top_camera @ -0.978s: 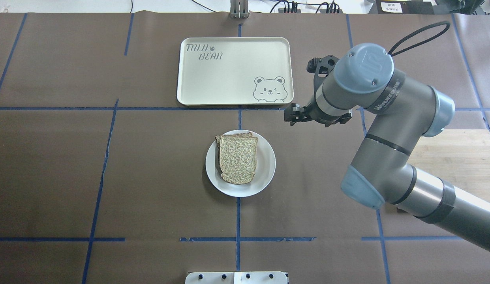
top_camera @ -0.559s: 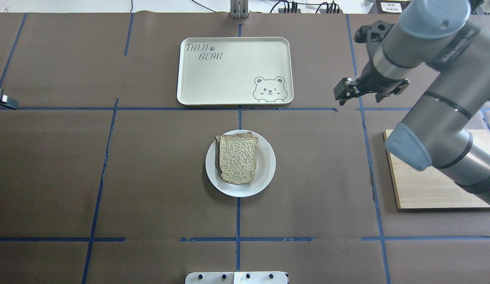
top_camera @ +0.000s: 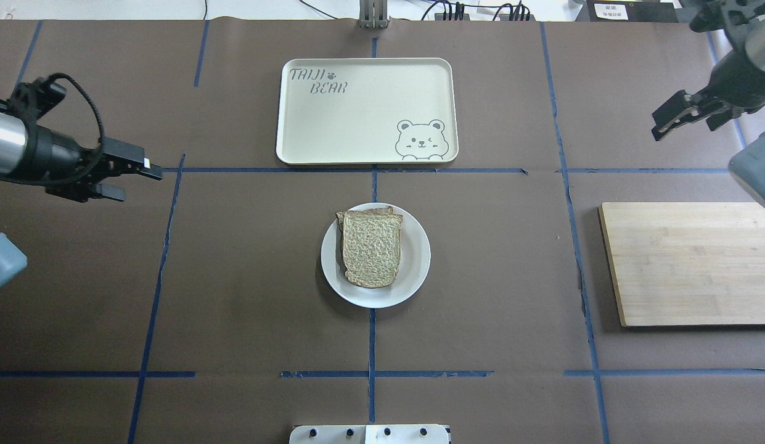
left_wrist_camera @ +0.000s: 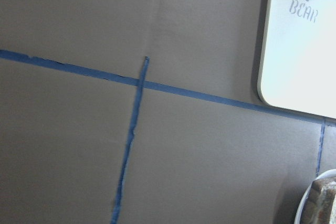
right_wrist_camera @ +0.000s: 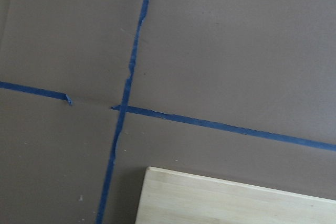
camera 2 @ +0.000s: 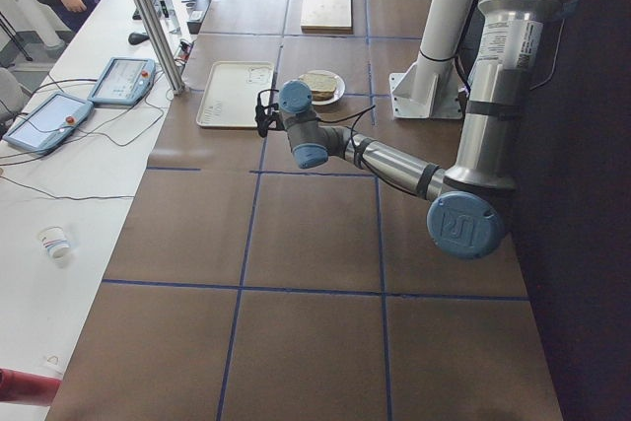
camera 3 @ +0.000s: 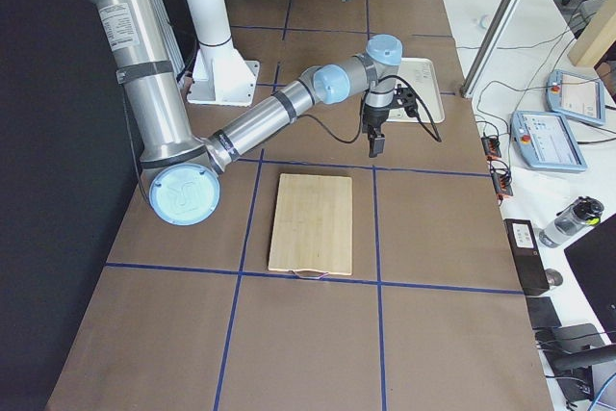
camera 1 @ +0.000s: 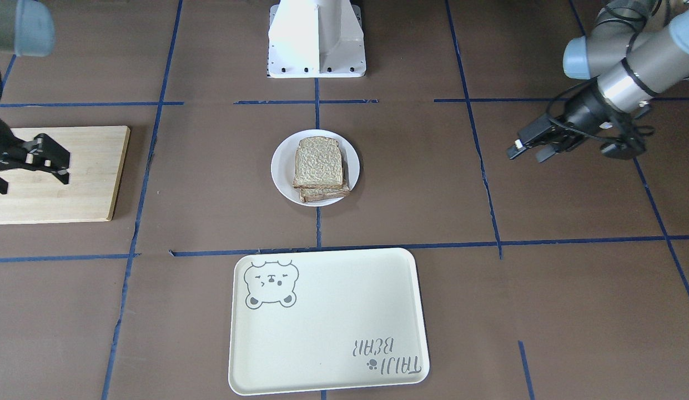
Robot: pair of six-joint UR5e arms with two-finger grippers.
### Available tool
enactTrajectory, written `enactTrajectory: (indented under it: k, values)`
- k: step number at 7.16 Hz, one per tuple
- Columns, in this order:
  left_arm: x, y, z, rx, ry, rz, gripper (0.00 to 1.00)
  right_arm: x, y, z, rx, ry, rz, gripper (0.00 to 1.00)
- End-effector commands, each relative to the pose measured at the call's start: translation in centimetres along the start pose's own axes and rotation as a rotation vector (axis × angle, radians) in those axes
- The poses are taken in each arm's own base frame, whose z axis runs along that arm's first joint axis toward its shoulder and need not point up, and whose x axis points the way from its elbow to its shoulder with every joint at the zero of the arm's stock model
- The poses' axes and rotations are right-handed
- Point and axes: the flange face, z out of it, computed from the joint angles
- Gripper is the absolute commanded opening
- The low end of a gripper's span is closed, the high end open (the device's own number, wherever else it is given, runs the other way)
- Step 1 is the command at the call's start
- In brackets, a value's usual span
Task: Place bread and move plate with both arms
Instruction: 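Withdraw the right gripper toward its side while the left gripper reaches toward the plate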
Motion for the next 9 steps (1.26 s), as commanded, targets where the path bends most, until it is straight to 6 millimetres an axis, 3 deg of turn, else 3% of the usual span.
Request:
enactTrajectory:
  k: [1, 2, 3, 4, 6, 8, 9]
  values:
    - [4.0, 6.0, 6.1, 0.0, 0.175, -0.09, 0.95, 8.1, 2.3, -0.8, -0.025, 0.008, -0.012, 1.0]
    - [6.7, 7.7, 8.3, -0.02, 0.227, -0.128, 0.9, 8.2, 3.2, -0.2, -0.047, -0.054, 0.021, 1.0]
    - [8.1, 10.9, 11.2, -0.033, 0.24, -0.137, 0.86, 7.9, 3.0, -0.4, -0.04, -0.065, 0.025, 1.0]
    - [8.6, 12.9, 12.8, -0.021, 0.249, -0.137, 0.82, 8.9, 3.5, 0.6, -0.061, -0.058, 0.032, 1.0]
    - [9.0, 13.0, 15.2, -0.028, 0.234, -0.141, 0.7, 10.4, 3.6, -0.4, -0.002, -0.025, 0.017, 1.0]
    - [8.4, 13.3, 18.8, -0.053, 0.244, -0.132, 0.63, 13.7, 5.6, 0.5, -0.026, -0.016, -0.015, 1.0]
    - [8.5, 13.6, 19.4, -0.058, 0.242, -0.132, 0.59, 15.0, 6.6, 1.0, -0.037, -0.018, -0.042, 1.0]
